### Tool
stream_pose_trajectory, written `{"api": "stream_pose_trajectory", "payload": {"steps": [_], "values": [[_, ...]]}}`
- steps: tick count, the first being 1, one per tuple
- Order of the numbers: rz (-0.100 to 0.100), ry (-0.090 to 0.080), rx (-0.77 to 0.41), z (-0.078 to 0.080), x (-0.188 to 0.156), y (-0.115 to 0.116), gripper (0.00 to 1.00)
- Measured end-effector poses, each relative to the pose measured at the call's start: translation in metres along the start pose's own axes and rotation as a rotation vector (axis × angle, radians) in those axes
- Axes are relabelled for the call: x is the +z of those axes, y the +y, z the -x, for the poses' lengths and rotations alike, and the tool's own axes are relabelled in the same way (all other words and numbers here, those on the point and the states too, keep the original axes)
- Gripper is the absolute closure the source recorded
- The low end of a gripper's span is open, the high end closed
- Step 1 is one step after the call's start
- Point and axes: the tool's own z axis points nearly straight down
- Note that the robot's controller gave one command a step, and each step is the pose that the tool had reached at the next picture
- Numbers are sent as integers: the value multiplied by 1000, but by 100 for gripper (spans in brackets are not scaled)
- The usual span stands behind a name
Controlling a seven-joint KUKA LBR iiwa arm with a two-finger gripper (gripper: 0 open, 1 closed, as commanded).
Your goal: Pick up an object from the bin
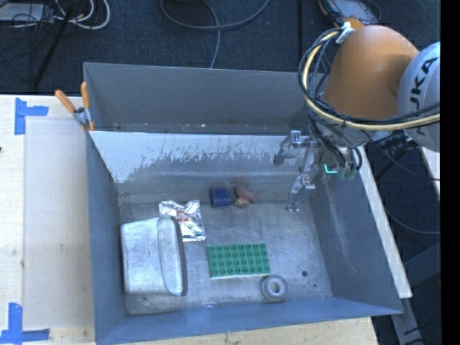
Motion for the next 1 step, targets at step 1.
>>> {"api": "stream_pose_trajectory", "payload": {"steps": [1], "values": [[11,-19,98,-9,162,55,0]]}}
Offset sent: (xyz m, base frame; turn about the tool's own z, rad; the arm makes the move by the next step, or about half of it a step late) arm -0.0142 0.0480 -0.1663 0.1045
